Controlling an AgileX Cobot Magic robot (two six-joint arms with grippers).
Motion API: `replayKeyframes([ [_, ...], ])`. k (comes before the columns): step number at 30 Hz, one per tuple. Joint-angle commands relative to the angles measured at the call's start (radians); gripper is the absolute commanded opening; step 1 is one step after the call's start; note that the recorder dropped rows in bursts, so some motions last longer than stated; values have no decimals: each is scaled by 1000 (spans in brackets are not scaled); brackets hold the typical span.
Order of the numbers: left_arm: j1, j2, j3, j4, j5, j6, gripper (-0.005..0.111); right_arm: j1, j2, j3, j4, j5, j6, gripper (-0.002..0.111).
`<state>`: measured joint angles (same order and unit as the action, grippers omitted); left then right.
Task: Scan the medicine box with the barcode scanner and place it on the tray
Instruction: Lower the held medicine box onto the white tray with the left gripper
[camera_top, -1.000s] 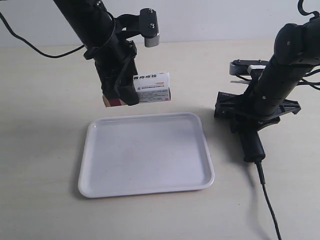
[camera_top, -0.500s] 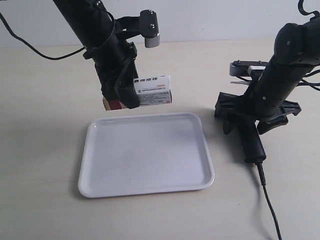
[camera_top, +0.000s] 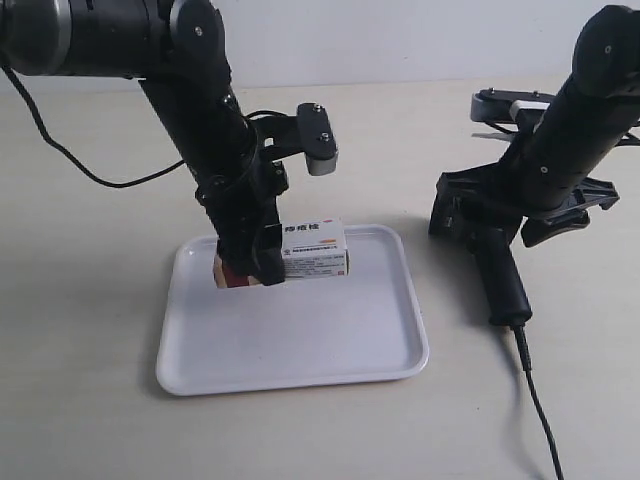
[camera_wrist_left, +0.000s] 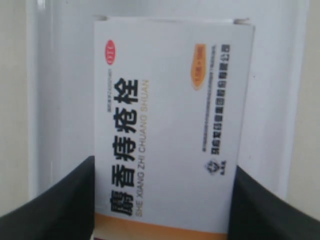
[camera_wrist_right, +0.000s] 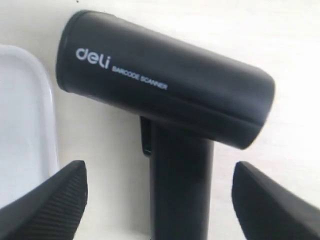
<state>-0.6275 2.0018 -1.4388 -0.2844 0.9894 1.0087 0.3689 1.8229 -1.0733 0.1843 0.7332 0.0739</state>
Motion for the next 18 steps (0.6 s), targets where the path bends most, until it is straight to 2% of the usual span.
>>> replayKeyframes([
  [1, -2, 23, 5, 28, -30, -39, 0, -3, -40, 0, -1, 11, 7, 76],
  [18, -2, 148, 8, 24, -86, -41, 1, -3, -67, 0, -1, 41, 7, 76],
])
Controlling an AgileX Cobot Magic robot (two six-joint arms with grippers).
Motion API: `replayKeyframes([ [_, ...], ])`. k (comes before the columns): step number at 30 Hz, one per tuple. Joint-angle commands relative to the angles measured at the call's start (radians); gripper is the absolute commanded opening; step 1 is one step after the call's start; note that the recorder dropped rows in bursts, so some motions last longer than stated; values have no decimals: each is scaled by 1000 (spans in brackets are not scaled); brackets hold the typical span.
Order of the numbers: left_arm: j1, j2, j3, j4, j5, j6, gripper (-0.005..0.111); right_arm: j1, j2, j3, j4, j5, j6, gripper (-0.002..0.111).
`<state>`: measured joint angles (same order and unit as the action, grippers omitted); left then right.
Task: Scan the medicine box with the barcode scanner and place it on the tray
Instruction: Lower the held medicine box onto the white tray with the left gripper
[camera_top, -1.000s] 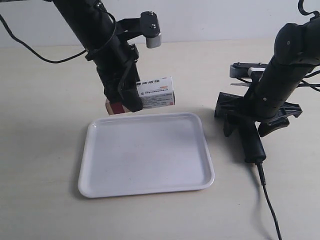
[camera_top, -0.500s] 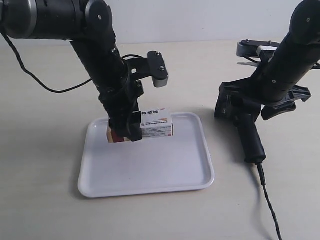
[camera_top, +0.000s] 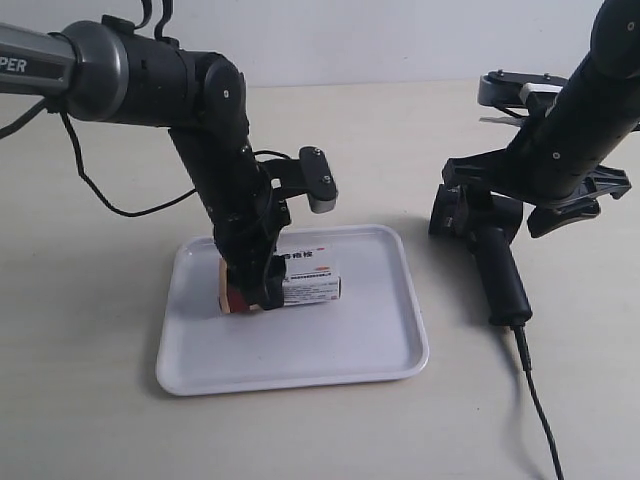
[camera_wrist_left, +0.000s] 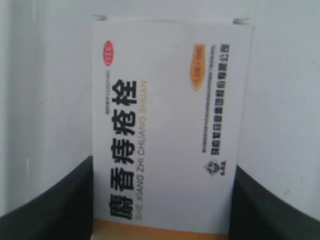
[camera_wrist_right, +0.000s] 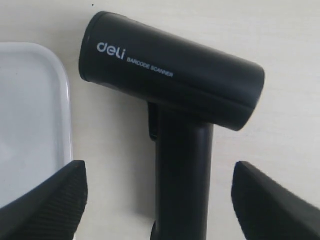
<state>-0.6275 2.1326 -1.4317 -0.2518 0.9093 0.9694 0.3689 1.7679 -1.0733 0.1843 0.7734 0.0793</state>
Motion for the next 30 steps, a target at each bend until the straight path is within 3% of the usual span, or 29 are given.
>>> replayKeyframes([
  [1, -2, 17, 0, -11, -6, -1, 3, -3, -12, 0, -1, 0, 2, 76],
  [4, -2, 17, 0, -19, -6, -1, 16, -3, -12, 0, -1, 0, 2, 76],
  [10, -2, 17, 0, -62, -6, -1, 64, -3, -12, 0, -1, -4, 2, 76],
  [12, -2, 16, 0, -72, -6, -1, 74, -3, -12, 0, -1, -4, 2, 76],
  [28, 0, -44, -2, -32, -25, -8, 75, -3, -12, 0, -1, -1, 2, 76],
  [30, 0, -71, -2, -9, -13, -8, 71, -3, -12, 0, -1, -1, 2, 76],
])
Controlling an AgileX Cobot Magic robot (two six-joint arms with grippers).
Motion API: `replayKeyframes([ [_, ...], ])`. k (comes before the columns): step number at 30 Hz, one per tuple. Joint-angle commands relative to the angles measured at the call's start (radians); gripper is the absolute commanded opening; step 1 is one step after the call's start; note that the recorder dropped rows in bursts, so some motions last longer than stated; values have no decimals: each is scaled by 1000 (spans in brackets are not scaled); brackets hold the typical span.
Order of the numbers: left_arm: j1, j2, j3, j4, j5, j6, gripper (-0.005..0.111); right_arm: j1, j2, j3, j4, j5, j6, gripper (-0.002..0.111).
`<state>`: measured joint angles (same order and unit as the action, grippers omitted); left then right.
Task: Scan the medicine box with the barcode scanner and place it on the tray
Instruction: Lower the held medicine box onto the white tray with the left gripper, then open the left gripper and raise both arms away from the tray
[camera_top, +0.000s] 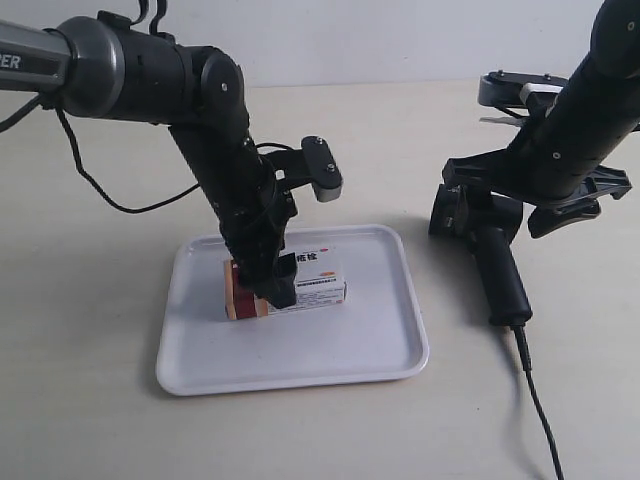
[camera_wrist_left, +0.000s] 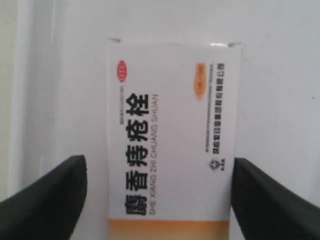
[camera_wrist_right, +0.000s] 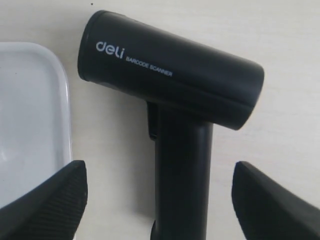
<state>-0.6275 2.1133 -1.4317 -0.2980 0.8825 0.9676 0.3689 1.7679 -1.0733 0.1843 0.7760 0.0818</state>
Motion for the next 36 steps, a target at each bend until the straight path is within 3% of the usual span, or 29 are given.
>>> replayKeyframes([
  [1, 0, -70, -2, 50, 21, -6, 66, -3, -12, 0, -1, -4, -1, 76],
  [6, 0, -182, -2, 107, 58, -8, 32, -3, -12, 0, -1, -4, -1, 70],
  [15, 0, -357, -2, 133, 53, -99, 2, -3, -37, 0, -1, 31, -1, 37],
  [22, 0, -414, -2, 134, 116, -224, 0, -2, -175, 0, -1, 62, -59, 0],
  [28, 0, -471, 73, 134, 19, -418, 0, -2, -344, 84, 111, -38, -130, 0],
  [36, -5, -658, 295, 87, -85, -458, 0, -2, -587, 242, 185, -139, -151, 0],
])
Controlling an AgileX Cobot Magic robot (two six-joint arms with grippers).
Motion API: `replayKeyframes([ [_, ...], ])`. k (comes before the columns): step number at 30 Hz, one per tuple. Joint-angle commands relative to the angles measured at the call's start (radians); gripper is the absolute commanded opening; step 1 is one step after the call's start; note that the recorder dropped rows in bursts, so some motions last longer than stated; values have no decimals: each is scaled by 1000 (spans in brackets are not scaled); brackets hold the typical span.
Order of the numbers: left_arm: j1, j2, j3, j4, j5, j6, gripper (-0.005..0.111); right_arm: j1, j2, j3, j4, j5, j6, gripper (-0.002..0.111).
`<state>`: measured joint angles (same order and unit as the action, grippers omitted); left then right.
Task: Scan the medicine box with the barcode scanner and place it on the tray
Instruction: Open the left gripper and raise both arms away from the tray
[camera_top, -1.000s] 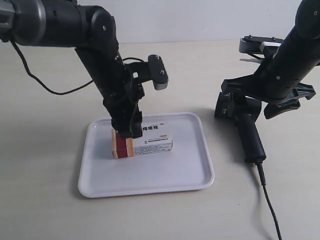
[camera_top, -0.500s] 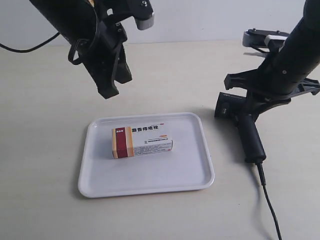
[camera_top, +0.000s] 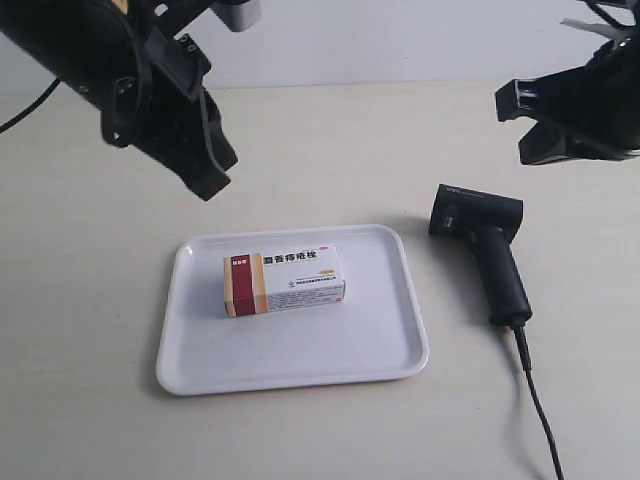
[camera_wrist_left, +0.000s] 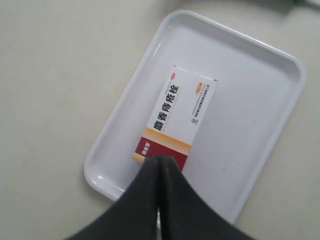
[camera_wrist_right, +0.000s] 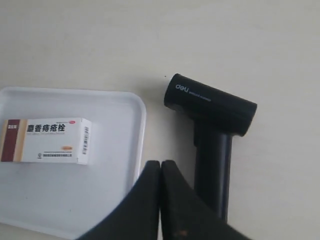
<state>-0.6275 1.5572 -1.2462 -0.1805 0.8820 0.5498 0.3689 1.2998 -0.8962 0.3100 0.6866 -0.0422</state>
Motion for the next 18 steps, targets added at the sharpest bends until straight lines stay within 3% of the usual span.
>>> replayKeyframes([
  [1, -11, -138, 150, -34, -125, -54, 0, -2, -160, 84, 71, -61, -29, 0],
  [4, -32, -244, 258, -60, -237, -68, 0, -2, -290, 132, 75, -89, -29, 0],
  [9, -49, -415, 392, -93, -304, -68, 0, -2, -510, 182, 37, -127, -53, 0],
  [18, -49, -610, 452, -93, -317, -68, 0, -2, -754, 182, 17, -62, -51, 0],
])
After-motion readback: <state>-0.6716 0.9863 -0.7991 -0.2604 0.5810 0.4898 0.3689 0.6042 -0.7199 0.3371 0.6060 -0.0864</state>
